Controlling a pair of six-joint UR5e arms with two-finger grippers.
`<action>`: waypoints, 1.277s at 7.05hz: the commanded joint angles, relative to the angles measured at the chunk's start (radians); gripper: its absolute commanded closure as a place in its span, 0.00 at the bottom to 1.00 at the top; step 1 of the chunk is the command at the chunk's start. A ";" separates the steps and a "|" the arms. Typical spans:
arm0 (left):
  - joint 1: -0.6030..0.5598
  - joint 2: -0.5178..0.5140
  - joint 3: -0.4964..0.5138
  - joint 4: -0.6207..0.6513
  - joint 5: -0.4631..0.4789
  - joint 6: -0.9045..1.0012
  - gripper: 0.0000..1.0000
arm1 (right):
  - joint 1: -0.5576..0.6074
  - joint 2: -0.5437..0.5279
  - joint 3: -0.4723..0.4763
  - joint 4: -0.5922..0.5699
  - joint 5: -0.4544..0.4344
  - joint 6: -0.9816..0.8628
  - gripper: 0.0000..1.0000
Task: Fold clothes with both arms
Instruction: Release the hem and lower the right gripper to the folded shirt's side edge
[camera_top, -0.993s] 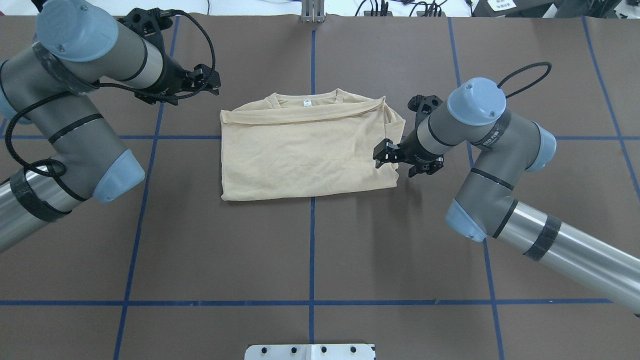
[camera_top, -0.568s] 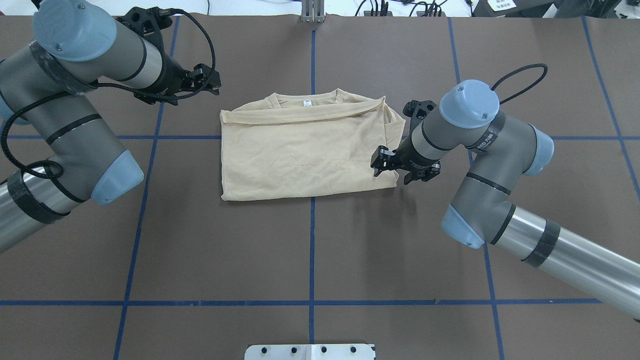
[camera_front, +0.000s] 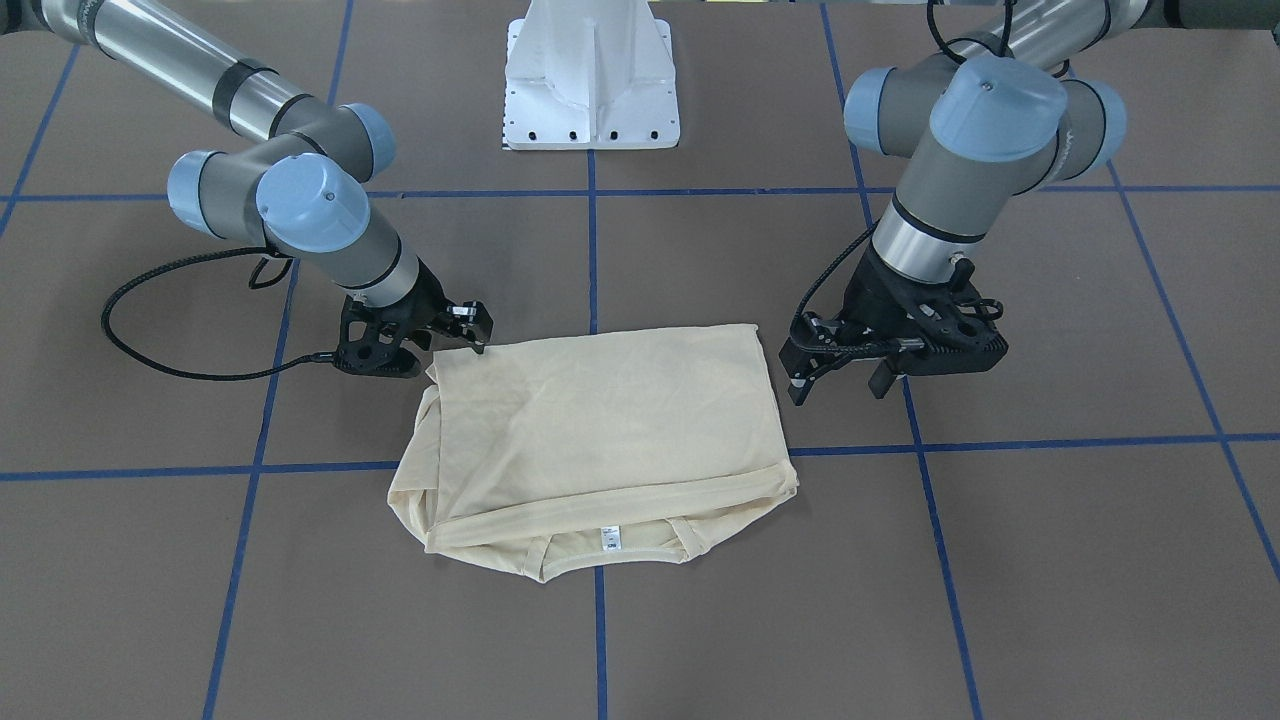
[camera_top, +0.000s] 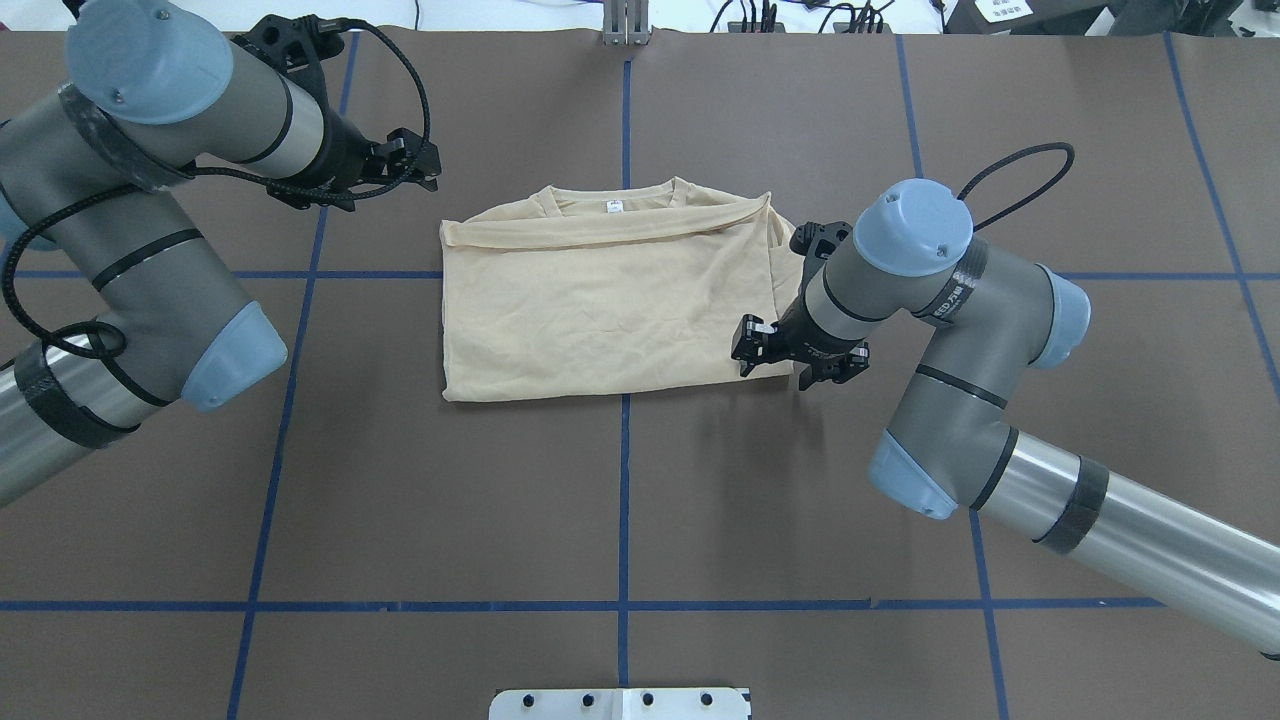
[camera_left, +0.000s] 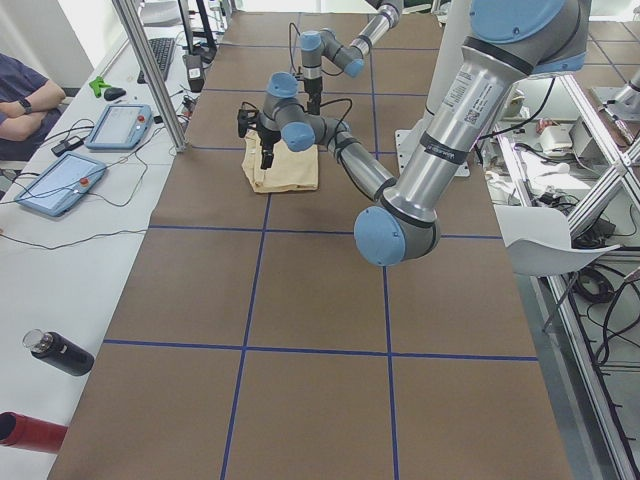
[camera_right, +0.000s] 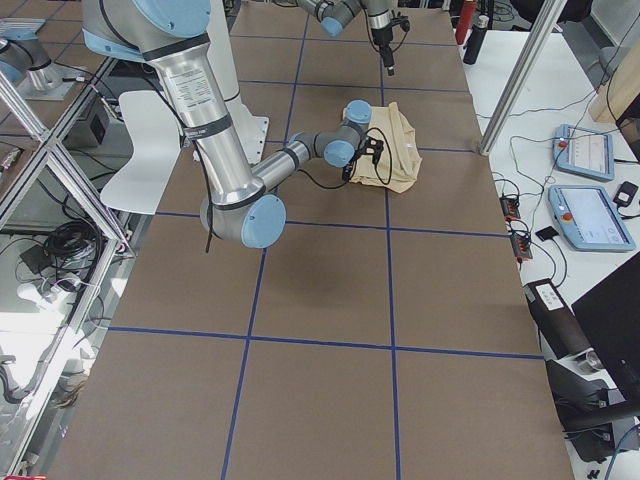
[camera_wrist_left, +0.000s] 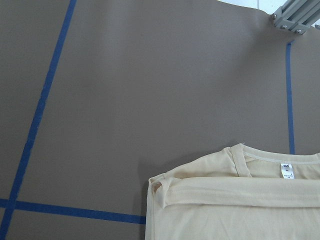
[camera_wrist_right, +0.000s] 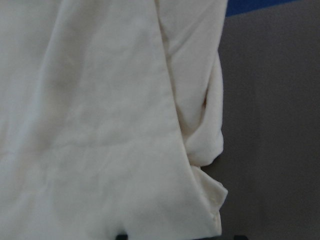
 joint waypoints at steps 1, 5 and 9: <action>0.002 -0.001 0.000 -0.001 0.000 0.000 0.00 | -0.001 -0.001 -0.009 -0.003 -0.020 -0.008 0.24; 0.003 0.001 0.000 -0.001 0.003 0.000 0.00 | 0.000 0.005 -0.016 -0.003 -0.046 -0.010 0.45; 0.009 0.010 0.005 -0.001 0.037 0.002 0.00 | 0.008 0.005 -0.016 -0.022 -0.046 -0.010 1.00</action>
